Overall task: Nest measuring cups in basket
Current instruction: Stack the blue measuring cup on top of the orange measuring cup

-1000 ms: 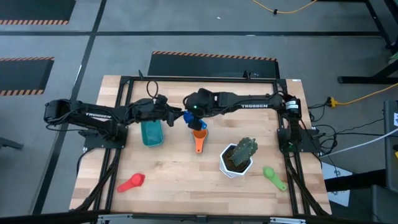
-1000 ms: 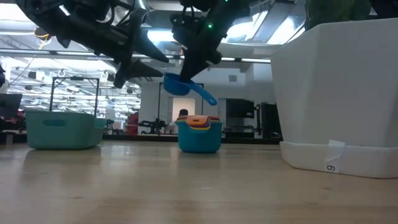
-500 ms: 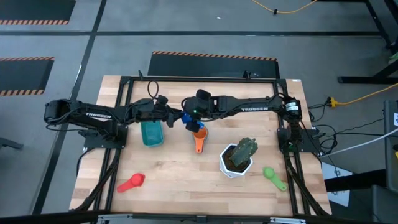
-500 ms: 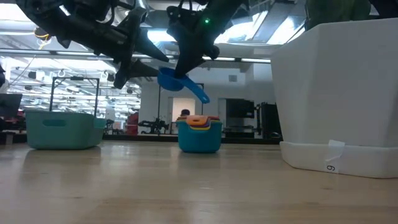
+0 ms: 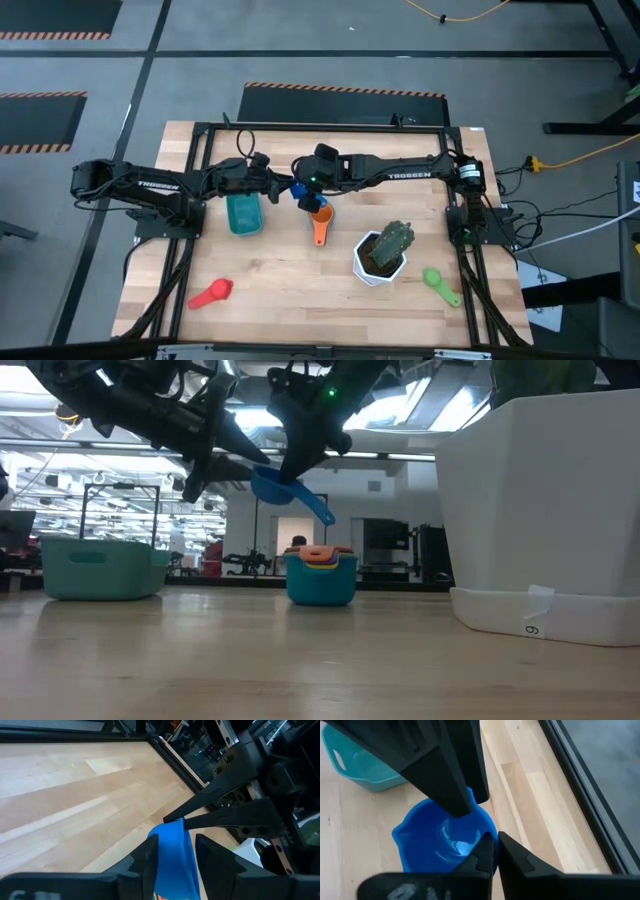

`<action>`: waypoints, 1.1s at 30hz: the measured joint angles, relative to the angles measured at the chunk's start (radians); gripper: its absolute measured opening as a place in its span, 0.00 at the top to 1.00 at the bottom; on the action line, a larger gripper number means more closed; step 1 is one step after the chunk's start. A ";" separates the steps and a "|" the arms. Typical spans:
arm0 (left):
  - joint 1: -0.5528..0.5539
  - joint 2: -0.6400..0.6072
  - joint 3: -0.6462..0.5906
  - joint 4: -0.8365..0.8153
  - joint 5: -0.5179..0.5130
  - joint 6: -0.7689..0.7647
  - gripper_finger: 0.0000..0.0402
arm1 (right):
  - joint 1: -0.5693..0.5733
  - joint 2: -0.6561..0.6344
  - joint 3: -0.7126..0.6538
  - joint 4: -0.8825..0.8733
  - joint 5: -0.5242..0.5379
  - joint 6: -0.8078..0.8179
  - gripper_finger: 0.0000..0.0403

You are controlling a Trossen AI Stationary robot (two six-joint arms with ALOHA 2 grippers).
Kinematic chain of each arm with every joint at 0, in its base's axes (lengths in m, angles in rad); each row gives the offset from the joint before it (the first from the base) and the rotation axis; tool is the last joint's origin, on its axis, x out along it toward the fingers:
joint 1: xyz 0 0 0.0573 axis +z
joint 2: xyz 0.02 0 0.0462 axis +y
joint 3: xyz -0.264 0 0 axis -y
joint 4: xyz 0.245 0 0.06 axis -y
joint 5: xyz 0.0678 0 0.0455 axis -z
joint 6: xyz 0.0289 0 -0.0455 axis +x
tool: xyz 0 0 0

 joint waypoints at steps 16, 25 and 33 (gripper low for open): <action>0.000 0.000 0.000 0.006 -0.001 0.002 0.98 | 0.000 0.002 -0.001 0.000 0.001 0.000 0.96; 0.000 0.000 0.000 0.005 -0.001 0.003 0.98 | 0.000 0.002 -0.001 0.000 0.001 0.000 0.96; -0.001 0.000 0.000 0.005 0.000 0.004 0.99 | 0.000 0.002 -0.001 0.001 0.001 -0.001 0.92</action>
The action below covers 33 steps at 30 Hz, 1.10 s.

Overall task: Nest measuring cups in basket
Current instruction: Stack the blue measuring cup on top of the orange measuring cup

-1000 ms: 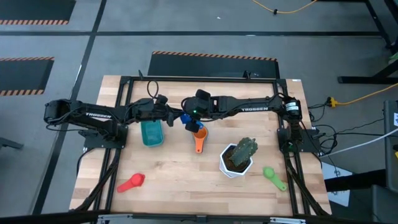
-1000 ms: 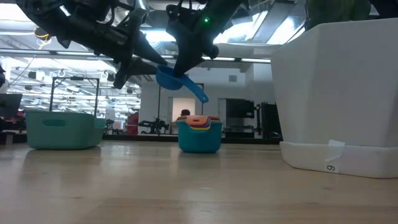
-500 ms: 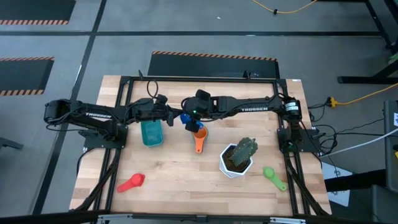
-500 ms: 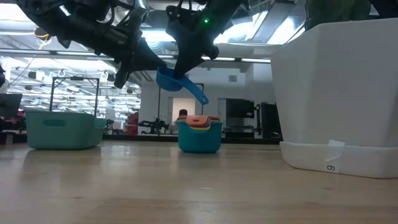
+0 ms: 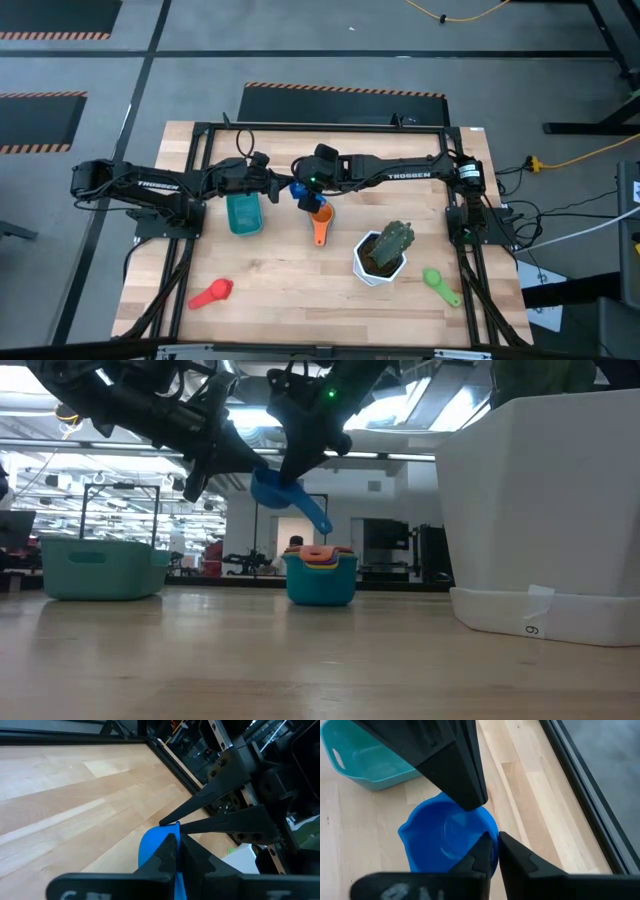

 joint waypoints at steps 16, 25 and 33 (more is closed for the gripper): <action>-0.001 0.001 0.000 -0.011 0.006 0.002 0.99 | -0.003 0.000 0.001 0.003 -0.058 -0.037 0.72; -0.003 0.001 0.000 -0.018 0.020 0.001 0.99 | -0.003 -0.075 0.001 -0.046 -0.061 -0.106 0.71; -0.002 0.001 0.001 0.097 0.145 -0.004 0.99 | -0.002 -0.246 0.001 -0.246 -0.060 -0.112 0.71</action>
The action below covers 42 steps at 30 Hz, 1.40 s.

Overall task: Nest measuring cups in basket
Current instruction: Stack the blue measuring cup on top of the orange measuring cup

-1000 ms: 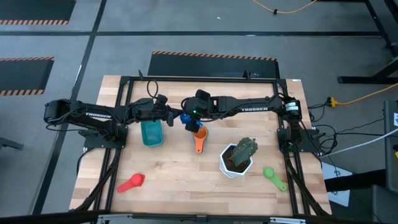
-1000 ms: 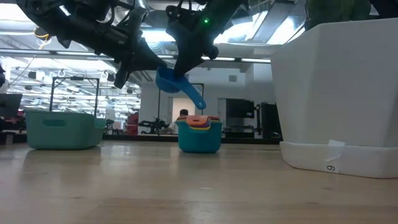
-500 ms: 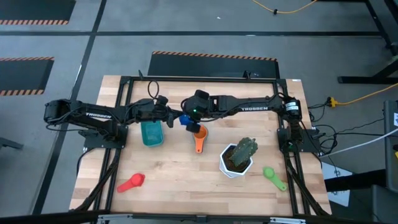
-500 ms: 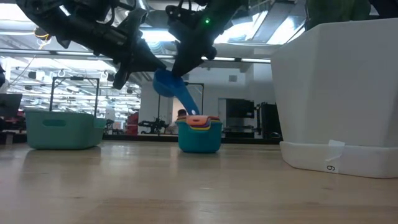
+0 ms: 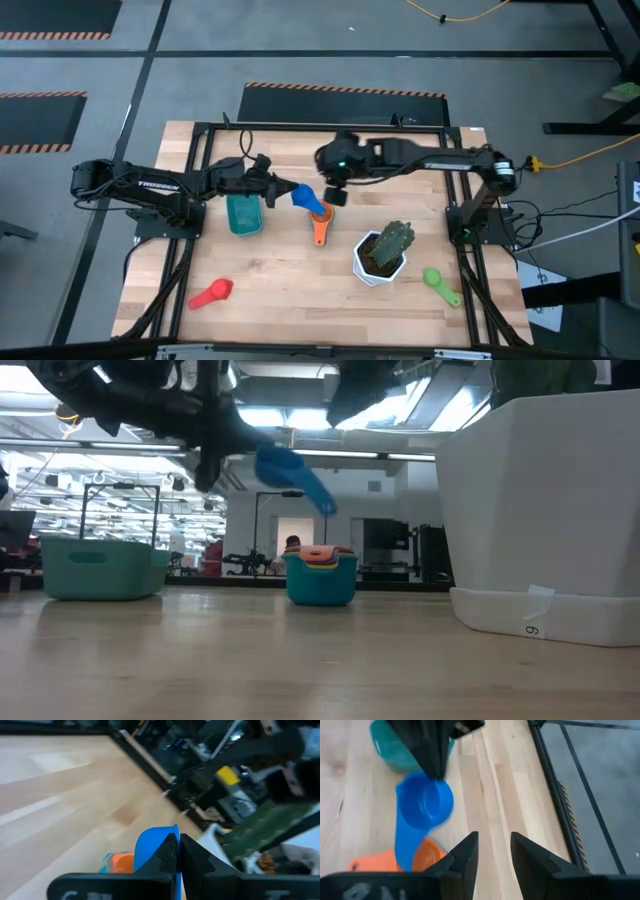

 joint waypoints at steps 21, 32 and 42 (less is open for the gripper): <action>0.121 0.213 0.470 -0.270 0.612 0.134 1.00 | 0.000 -0.681 -0.556 0.022 0.000 0.143 0.71; 0.177 0.466 0.526 -0.266 0.890 0.100 1.00 | 0.000 -0.839 -0.835 0.198 -0.002 0.169 0.71; 0.218 0.647 0.526 -0.258 0.990 0.072 0.99 | 0.000 -0.839 -0.944 0.305 -0.056 0.169 0.71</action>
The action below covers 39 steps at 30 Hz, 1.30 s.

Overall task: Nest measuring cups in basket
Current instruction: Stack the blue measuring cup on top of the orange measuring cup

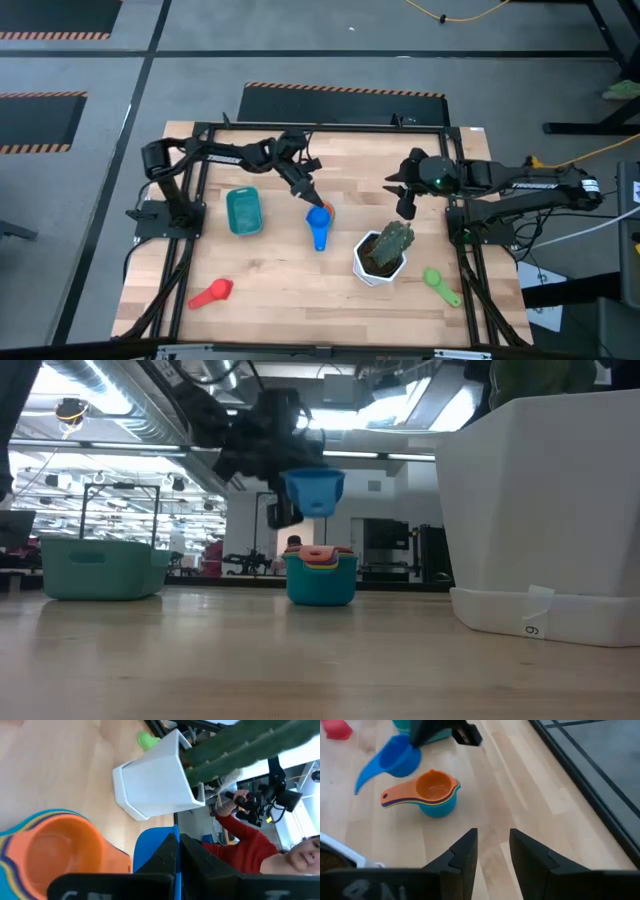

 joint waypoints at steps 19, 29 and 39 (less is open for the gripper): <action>0.023 0.072 0.000 0.026 -0.057 -0.023 0.98 | 0.000 0.000 -0.024 0.049 -0.023 0.000 0.71; 0.023 0.072 0.000 0.024 -0.106 -0.023 0.98 | 0.000 0.000 -0.024 0.048 -0.023 0.000 0.71; 0.025 0.072 0.000 0.024 -0.107 -0.023 0.98 | 0.000 0.000 -0.024 0.047 -0.023 0.000 0.71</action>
